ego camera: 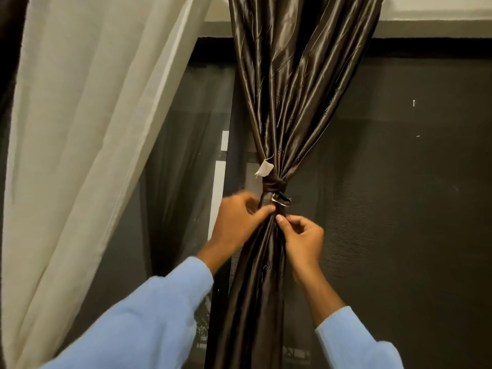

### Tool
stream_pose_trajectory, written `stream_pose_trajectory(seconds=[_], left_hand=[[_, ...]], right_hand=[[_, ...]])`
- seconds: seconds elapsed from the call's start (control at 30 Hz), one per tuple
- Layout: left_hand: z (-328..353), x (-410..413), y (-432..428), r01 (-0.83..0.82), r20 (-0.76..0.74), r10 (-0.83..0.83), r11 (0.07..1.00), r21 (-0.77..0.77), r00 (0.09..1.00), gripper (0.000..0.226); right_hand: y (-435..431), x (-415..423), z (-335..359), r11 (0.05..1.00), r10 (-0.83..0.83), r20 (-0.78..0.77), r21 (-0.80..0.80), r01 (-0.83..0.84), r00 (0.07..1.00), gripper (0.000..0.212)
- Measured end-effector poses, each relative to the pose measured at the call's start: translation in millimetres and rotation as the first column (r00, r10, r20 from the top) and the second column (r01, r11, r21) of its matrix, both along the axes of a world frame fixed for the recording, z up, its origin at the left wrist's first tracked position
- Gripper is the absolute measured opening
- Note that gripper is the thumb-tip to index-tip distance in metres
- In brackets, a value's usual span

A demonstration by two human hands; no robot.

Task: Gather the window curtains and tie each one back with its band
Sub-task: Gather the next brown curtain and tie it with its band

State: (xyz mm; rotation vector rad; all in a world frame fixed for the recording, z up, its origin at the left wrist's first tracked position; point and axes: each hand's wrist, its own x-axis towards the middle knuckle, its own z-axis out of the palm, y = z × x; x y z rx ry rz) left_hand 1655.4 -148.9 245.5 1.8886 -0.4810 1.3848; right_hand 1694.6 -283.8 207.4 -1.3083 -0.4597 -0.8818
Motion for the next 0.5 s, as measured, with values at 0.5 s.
stream_pose_trajectory(seconds=[0.5], left_hand=[[-49.4, 20.3, -15.8, -0.077, 0.001, 0.077, 0.990, 0.117, 0.997, 0.029]], right_hand=[[4.5, 0.3, -25.5, 0.963, -0.253, 0.161, -0.055, 0.265, 0.954, 0.012]])
